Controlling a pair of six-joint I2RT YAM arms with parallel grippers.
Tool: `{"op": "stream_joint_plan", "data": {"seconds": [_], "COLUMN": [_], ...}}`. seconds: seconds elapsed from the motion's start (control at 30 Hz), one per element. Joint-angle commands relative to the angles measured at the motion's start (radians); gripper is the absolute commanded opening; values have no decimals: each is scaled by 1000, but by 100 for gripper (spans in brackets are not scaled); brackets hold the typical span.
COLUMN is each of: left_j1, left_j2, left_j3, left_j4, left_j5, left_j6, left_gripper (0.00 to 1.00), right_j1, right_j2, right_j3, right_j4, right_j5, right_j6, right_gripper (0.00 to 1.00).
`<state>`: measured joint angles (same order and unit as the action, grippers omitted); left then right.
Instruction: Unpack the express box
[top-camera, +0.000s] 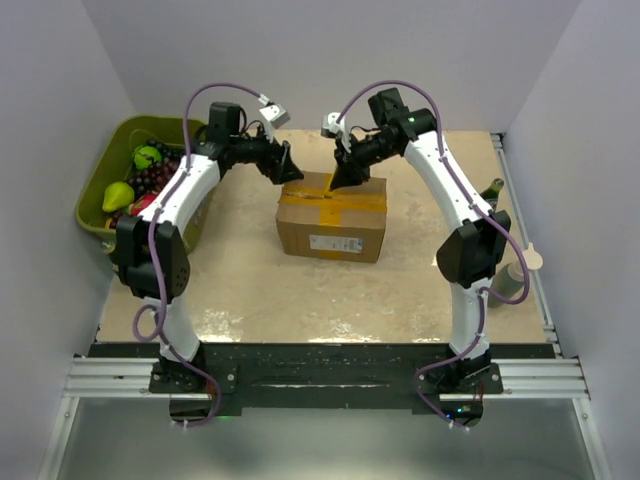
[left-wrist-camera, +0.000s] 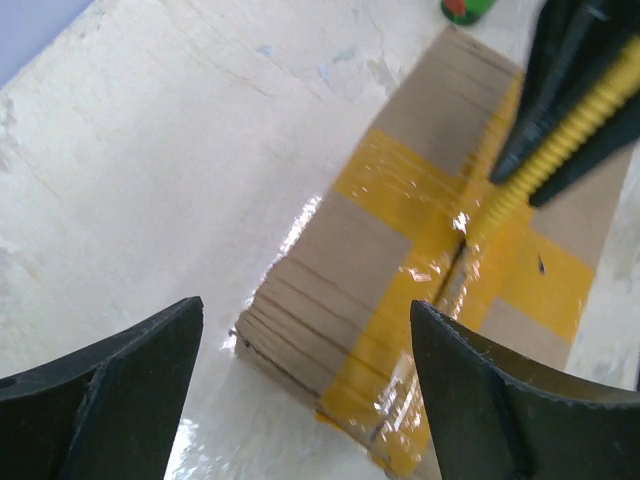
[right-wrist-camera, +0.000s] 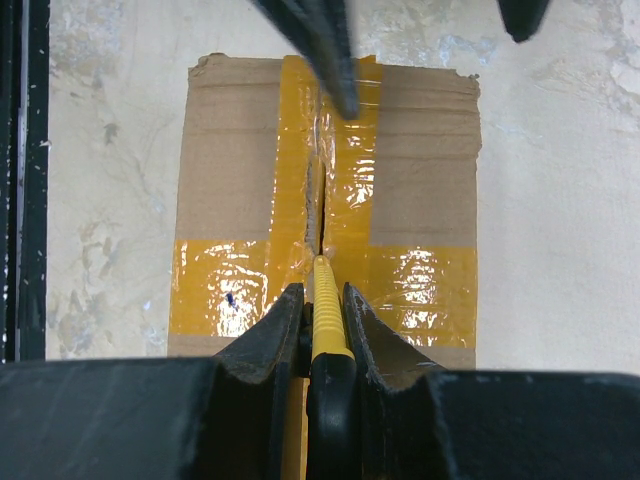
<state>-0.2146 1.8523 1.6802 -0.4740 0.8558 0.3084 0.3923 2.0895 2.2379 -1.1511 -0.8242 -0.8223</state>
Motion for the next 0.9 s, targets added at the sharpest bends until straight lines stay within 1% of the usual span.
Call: {"op": "stream_joint_plan", "data": {"seconds": [0.0, 0.1, 0.23, 0.4, 0.57, 0.87], "left_j1": [11, 4, 4, 9, 9, 12], "left_j2": [85, 116, 156, 176, 170, 183], "left_j3": [-45, -65, -65, -97, -126, -120], "left_j4": [297, 330, 284, 203, 146, 118], "left_j5": [19, -37, -49, -52, -90, -144], "left_j6": [-479, -541, -545, -490, -396, -315], "left_gripper": [88, 88, 88, 85, 82, 80], "right_j1": [-12, -12, -12, -13, -35, -79], "right_j2": [-17, -17, -17, -25, -39, -36], "right_j3": [6, 2, 0, -12, -31, 6], "right_j4": [-12, -4, -1, -7, -21, -94], "right_j5": [59, 54, 54, 69, 73, 77], "right_j6": [20, 29, 35, 29, 28, 6], "right_gripper": [0, 0, 0, 0, 0, 0]}}
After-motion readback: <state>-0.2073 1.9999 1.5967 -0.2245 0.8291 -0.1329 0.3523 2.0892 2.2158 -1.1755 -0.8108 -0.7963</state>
